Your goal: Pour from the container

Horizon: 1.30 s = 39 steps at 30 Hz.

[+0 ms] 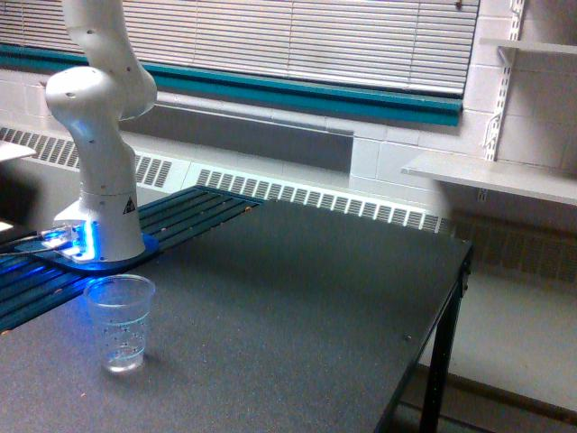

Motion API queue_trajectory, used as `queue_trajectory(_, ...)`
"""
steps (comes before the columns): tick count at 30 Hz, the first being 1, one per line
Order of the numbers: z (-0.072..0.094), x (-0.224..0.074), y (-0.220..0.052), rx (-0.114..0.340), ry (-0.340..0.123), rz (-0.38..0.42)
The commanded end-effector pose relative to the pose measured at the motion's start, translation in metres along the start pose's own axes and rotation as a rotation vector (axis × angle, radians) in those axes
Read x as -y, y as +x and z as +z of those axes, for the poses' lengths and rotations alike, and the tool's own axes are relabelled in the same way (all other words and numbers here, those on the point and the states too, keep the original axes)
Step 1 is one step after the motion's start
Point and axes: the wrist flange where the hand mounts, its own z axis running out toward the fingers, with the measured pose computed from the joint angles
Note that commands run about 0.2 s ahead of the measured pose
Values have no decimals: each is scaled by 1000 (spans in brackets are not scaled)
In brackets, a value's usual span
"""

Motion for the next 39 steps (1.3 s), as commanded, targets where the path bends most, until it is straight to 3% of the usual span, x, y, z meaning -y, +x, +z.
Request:
queue_trajectory(1,-2,4,4,2,6,2)
queue_trajectory(10,0,-11,-2,-4,-3,22)
queue_trajectory(16,4,-40,5,-39,-21,-5)
queue_trajectory(24,11,-102,10,-81,-76,-32)
queue_trajectory(29,15,-145,3,-78,-120,-30)
queue_trajectory(39,4,-224,-18,-69,-198,-63)
